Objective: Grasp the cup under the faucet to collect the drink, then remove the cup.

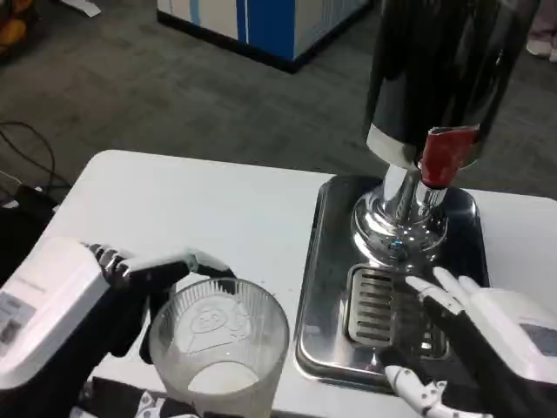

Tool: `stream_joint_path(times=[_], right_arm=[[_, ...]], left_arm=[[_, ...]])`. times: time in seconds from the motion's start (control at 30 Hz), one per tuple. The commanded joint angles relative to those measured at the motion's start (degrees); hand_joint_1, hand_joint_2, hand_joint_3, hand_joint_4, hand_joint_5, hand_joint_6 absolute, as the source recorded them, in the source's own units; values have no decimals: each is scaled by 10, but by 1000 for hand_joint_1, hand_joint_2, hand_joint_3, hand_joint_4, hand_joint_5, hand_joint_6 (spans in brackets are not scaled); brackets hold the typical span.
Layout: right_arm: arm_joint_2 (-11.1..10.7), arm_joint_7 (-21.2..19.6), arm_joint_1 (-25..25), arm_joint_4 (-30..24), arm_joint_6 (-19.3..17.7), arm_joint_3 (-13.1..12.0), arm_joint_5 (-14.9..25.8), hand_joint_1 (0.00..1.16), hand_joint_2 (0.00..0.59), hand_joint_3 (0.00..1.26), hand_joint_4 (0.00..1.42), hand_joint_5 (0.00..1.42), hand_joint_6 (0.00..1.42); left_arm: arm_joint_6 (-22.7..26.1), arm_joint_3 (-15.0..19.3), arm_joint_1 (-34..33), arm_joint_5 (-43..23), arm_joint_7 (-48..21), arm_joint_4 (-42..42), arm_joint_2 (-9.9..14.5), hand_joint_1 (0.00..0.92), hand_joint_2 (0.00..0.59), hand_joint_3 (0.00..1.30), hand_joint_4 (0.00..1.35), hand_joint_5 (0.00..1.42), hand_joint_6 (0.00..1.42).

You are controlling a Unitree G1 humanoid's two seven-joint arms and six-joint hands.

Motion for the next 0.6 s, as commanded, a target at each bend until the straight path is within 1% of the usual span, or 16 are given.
stream_joint_path(times=[0.03,0.17,0.33,0.4,0.47,0.6], right_arm=[[-3,-4,11,-13,-2,-21,10,327,444,125,0,0,0],[-2,-5,17,-16,-4,-33,18,328,444,125,0,0,0],[-2,-6,18,-16,-6,-36,21,328,444,125,0,0,0],[-8,-6,28,-23,2,-65,38,328,444,125,0,0,0],[-11,-5,36,-27,5,-85,51,328,444,125,0,0,0],[-14,-2,45,-28,9,-105,68,328,444,125,0,0,0]], left_arm=[[7,-11,-21,8,3,-1,-3,505,6,1013,1140,1268,1424],[17,-21,-40,18,3,8,-3,505,6,1013,1140,1268,1424],[30,-42,-67,31,4,25,-2,505,5,1013,1140,1279,1424],[35,-54,-81,41,6,38,-4,505,5,1013,1140,1280,1424],[39,-68,-96,54,9,57,-5,505,5,1013,1140,1269,1424],[45,-88,-122,72,16,85,-6,505,4,1013,1140,1268,1424]])
